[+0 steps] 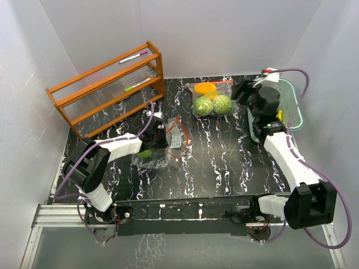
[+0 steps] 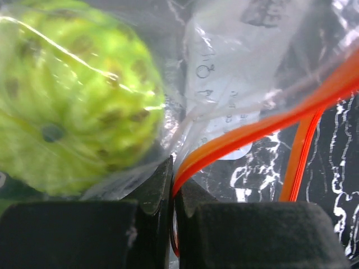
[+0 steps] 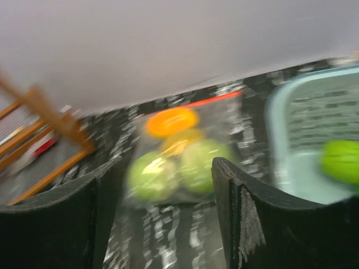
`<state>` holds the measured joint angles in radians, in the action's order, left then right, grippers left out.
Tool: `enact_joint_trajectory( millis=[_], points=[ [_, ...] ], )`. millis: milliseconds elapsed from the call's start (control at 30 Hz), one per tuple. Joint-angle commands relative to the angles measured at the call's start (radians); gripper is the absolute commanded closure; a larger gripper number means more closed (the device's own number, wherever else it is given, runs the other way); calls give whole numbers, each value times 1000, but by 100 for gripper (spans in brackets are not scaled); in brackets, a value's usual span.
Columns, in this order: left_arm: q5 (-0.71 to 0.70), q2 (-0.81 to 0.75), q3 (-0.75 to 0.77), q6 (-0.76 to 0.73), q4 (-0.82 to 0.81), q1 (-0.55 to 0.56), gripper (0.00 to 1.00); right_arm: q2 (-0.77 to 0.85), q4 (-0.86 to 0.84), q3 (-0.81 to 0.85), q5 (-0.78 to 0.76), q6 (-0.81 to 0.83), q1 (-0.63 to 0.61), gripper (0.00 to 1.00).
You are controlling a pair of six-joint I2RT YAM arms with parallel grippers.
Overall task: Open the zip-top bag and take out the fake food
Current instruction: Place the fake fruit in the bin, then pick up the fake fruit from the zipper food storage bag.
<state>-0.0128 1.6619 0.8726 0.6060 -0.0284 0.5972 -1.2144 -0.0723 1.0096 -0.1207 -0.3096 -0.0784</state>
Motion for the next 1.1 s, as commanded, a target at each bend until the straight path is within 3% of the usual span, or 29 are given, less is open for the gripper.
enact_joint_trajectory(
  millis=[0, 167, 367, 967, 1067],
  points=[
    [34, -10, 61, -4, 12, -5, 100, -14, -124, -108, 233, -109, -116, 38],
    [58, -34, 90, 19, 27, -2, 100, -110, -244, -215, 296, -195, -299, 52],
    [61, -55, 140, 7, 58, 41, 100, -259, -323, -202, 315, -225, -462, 55],
    [114, -177, 207, -46, 128, 63, 100, -598, -585, -260, 426, -328, -505, 70],
    [106, -195, 216, -47, 143, 63, 92, -620, -580, -255, 415, -320, -506, 70]
  ],
)
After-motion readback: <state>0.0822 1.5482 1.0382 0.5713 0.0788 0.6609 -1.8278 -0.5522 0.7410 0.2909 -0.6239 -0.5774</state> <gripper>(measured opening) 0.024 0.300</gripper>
